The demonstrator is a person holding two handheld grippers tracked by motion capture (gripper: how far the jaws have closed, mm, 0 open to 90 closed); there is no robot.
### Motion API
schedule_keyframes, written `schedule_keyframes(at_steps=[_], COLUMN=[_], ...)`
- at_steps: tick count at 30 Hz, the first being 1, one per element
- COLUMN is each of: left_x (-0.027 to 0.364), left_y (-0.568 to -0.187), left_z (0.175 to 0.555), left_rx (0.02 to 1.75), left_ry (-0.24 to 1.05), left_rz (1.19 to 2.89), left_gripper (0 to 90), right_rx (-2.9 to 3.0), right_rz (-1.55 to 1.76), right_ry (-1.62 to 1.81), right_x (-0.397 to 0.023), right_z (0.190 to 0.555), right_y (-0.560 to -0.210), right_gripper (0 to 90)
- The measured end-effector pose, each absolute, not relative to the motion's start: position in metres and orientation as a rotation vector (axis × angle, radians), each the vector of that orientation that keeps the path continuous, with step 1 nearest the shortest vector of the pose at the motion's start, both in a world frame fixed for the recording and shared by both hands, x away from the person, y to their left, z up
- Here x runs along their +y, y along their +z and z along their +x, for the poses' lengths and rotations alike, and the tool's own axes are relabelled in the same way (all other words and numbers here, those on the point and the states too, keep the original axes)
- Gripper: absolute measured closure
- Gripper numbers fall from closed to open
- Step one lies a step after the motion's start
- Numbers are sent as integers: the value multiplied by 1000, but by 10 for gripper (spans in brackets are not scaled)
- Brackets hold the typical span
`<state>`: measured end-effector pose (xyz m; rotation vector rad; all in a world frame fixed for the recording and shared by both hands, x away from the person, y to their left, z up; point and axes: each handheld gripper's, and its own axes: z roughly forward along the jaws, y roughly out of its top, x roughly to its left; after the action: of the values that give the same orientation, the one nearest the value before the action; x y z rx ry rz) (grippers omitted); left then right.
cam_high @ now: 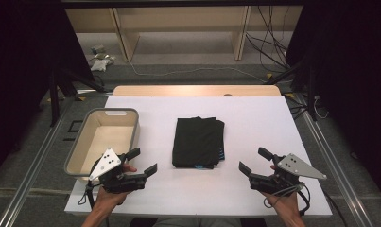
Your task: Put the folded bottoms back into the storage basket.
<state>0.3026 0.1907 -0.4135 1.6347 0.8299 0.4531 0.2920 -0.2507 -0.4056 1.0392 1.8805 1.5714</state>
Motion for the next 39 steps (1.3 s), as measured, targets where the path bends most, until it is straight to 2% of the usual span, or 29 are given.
schedule_keyframes(at_steps=[10,19,23,30,39], left_x=[191,191,186,181,166], left_y=[-414,-416,-419,-424,-432], left_z=[308,315,320,329,337], left_rx=[896,968,1010,1085,1108], left_ry=[407,303,304,196,152], left_rz=[1604,1582,1606,1571,1662], left_gripper=[154,154,155,157,157], right_rx=[1897,1899,1902,1892,1889], right_rz=[1035,1027,1026,1054,1112], right_ry=[1583,1568,1547,1502,1478], right_x=[-249,-249,-251,-259,-268], right_z=[294,298,303,317,338], right_y=[-406,-405,-404,-406,-409], right_gripper=[153,149,151,149,148])
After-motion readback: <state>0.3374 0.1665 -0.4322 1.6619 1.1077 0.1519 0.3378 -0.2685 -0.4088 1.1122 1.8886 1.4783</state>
